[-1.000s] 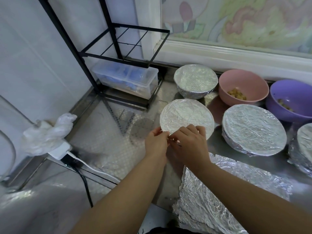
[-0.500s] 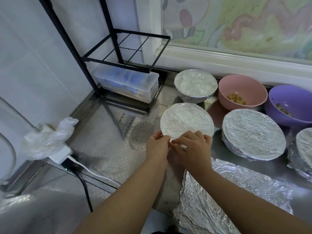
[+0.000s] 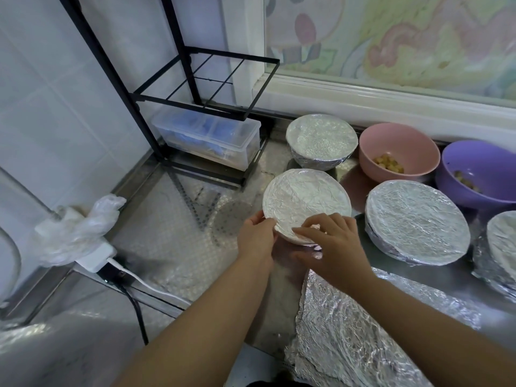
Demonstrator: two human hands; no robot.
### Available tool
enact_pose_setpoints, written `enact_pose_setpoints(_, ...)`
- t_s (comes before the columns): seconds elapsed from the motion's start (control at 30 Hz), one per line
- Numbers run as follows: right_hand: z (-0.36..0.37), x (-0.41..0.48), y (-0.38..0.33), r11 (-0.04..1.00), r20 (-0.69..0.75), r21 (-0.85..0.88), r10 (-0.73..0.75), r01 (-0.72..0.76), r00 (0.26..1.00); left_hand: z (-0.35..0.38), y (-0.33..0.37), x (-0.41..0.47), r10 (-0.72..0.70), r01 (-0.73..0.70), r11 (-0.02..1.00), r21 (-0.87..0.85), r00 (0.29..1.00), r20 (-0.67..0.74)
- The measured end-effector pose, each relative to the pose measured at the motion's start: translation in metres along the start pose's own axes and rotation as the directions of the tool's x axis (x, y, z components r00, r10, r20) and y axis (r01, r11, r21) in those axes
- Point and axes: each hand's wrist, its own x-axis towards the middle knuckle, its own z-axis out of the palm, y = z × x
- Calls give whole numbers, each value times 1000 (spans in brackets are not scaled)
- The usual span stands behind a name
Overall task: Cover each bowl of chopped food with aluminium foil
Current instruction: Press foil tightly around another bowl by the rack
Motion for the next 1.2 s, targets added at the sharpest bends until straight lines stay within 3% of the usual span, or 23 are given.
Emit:
enact_pose_setpoints(0.13,-8,-9,23,994,52,-6,-105,106,993,2,4,-4,-31,31,999,-10,1000,1)
enact_pose_setpoints(0.3,-4,-5,25,989,10,3,-149,149,989,10,-7,-17,-155,158,984,-79,987,45)
enact_pose_setpoints(0.47,-2,-1,27,982,-31,-5,-190,190,981,17,0,-17,-162,167,980,-107,986,50)
enact_pose_setpoints(0.7,-10,-3,31,976,-5,-58,-210,210,978,15,13,-7,-161,165,978,-130,986,44)
enact_pose_setpoints(0.9,-10,-2,27,985,-15,-82,-151,150,988,14,-9,-30,-183,185,982,-23,981,59)
enact_pose_setpoints(1.2,-5,9,19,987,-19,-100,-125,123,992,18,-12,-28,-242,249,964,-94,967,77)
